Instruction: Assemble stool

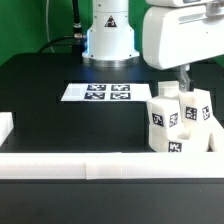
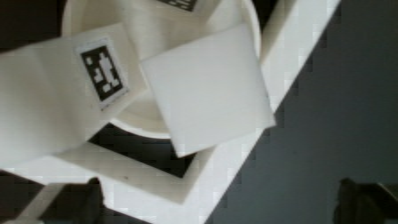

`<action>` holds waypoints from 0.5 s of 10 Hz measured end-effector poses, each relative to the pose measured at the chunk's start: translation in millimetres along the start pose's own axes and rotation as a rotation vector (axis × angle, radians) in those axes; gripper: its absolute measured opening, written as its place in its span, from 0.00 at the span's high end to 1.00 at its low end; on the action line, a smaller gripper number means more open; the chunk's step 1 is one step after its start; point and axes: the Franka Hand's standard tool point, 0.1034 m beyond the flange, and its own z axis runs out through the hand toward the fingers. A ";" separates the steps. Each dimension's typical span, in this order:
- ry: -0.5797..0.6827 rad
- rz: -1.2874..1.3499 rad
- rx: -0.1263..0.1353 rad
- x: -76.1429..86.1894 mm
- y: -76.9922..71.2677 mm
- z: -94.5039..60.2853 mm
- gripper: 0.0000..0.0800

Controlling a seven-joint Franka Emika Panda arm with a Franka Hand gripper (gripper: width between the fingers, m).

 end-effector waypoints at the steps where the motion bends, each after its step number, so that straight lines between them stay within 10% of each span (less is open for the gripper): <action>1: 0.000 -0.049 -0.001 -1.0 2.8 -0.3 0.19; 5: -0.025 -0.149 -0.023 -3.4 -1.9 17.5 0.19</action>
Offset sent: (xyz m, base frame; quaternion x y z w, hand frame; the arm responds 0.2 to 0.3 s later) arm -0.0014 0.0183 -0.0212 0.0176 -0.0400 -0.0835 0.9956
